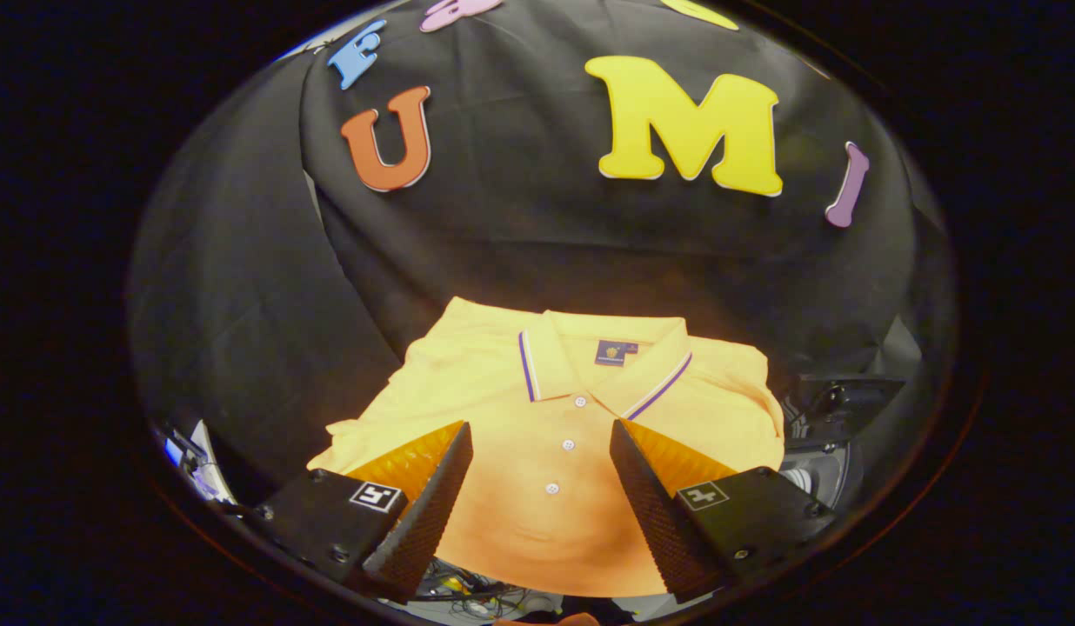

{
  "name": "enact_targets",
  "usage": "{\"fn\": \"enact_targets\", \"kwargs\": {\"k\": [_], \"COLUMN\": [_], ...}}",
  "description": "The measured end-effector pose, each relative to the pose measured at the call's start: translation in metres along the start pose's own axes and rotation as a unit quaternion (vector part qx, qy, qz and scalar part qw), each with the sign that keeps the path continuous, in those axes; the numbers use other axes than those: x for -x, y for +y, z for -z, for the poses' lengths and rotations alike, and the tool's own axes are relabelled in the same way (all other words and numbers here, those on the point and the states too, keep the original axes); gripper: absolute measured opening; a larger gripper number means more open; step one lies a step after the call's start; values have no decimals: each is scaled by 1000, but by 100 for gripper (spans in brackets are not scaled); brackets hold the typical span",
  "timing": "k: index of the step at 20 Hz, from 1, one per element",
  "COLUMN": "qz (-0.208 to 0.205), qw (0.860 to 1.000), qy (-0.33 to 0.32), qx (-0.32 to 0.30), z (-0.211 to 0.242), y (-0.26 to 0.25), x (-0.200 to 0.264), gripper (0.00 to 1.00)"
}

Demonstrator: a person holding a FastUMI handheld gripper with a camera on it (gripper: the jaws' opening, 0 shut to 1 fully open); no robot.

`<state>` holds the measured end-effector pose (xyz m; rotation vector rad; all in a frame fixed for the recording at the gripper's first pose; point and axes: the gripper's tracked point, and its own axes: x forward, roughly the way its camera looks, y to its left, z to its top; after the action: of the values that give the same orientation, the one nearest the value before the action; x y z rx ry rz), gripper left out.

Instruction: Put the clothes into the washing machine and then close the washing machine lid.

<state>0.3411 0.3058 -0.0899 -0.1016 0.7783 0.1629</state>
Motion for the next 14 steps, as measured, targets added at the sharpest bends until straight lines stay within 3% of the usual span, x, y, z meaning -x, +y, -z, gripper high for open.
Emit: {"fn": "enact_targets", "kwargs": {"k": [7, 14], "qz": [43, 52], "qw": [992, 971], "qy": [115, 234], "qx": [-5, -12], "z": [0, 29], "y": [-10, -5], "x": [-35, -44], "gripper": [100, 100]}}
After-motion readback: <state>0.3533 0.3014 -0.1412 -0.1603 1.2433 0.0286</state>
